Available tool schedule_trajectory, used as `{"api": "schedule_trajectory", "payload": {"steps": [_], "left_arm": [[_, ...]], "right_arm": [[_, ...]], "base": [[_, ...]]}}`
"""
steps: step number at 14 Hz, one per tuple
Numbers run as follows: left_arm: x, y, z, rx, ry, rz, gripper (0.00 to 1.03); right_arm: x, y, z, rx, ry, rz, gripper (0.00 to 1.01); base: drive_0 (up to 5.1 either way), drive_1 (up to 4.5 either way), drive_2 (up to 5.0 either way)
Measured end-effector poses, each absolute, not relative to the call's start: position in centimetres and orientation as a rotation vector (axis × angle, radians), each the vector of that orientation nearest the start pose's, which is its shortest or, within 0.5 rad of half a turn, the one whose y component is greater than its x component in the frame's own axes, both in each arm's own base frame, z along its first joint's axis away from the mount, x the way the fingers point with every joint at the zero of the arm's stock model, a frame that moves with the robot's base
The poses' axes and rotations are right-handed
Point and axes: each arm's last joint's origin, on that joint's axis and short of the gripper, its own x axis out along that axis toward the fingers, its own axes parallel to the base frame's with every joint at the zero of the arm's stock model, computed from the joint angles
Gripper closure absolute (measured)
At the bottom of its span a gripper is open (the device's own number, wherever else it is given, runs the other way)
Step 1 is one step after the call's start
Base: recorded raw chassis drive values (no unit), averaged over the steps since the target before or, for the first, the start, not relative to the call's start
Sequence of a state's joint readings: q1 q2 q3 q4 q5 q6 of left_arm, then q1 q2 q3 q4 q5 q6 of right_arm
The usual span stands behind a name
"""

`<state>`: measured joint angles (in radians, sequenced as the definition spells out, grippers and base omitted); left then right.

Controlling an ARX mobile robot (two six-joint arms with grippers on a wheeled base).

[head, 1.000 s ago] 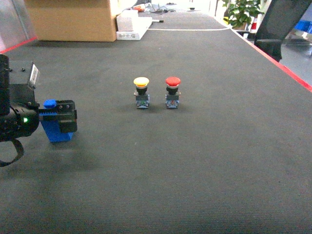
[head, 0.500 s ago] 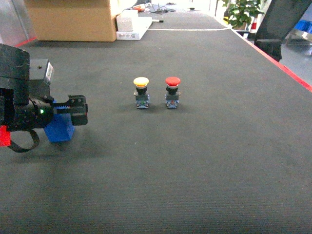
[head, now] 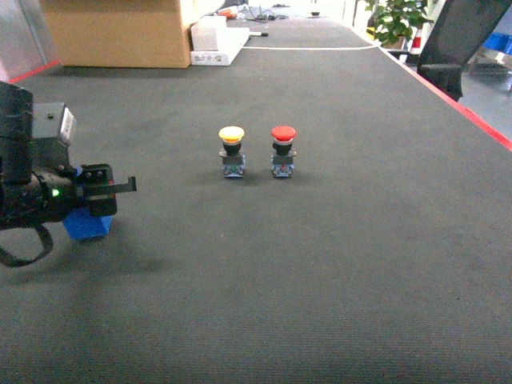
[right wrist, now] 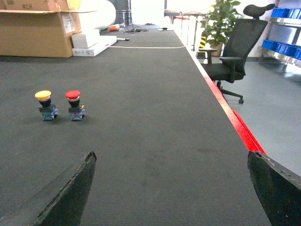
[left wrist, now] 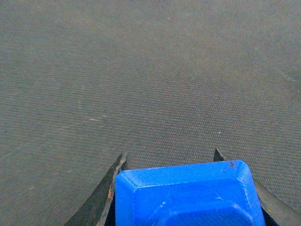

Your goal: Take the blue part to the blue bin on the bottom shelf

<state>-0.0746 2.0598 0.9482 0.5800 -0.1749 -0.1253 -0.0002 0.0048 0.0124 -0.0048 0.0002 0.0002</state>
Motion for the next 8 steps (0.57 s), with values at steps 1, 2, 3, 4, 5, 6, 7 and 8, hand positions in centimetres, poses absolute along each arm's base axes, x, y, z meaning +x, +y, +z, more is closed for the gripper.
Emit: {"api": "schedule_trajectory", "payload": {"steps": [1, 2, 3, 4, 5, 6, 7, 8], "left_arm": [[36.8, -2.6, 10.4, -0.058, 0.461, 0.137, 0.58], [34.0, -2.7, 12.3, -0.064, 0.374, 0.153, 0.58], [31.3, -2.4, 14.4, -0.069, 0.318, 0.166, 0.58], [29.0, -1.9, 16.0, -0.073, 0.288, 0.194, 0.58], [26.4, -1.5, 17.6, -0.065, 0.242, 0.228, 0.58], [23.9, -1.5, 19.1, -0.045, 0.205, 0.251, 0.58], [21.3, -2.2, 20.6, -0.032, 0.154, 0.24, 0.58], [18.8, -2.9, 21.8, -0.028, 0.112, 0.225, 0.58]], "right_arm": [[9.7, 0.0, 16.7, 0.0, -0.003, 0.0, 0.03], [9.7, 0.0, 16.7, 0.0, -0.003, 0.0, 0.03], [9.7, 0.0, 16.7, 0.0, -0.002, 0.0, 0.03], [9.7, 0.0, 16.7, 0.0, -0.003, 0.0, 0.03], [9.7, 0.0, 16.7, 0.0, -0.003, 0.0, 0.03], [9.7, 0.0, 16.7, 0.0, -0.003, 0.0, 0.03], [9.7, 0.0, 16.7, 0.0, -0.003, 0.0, 0.03], [9.7, 0.0, 16.7, 0.001, -0.003, 0.0, 0.03]], "base": [[0.0, 0.0, 0.0], [0.0, 0.0, 0.0], [0.0, 0.0, 0.0], [0.0, 0.0, 0.0], [0.0, 0.0, 0.0], [0.0, 0.0, 0.0], [0.0, 0.0, 0.0], [0.0, 0.0, 0.0]]}}
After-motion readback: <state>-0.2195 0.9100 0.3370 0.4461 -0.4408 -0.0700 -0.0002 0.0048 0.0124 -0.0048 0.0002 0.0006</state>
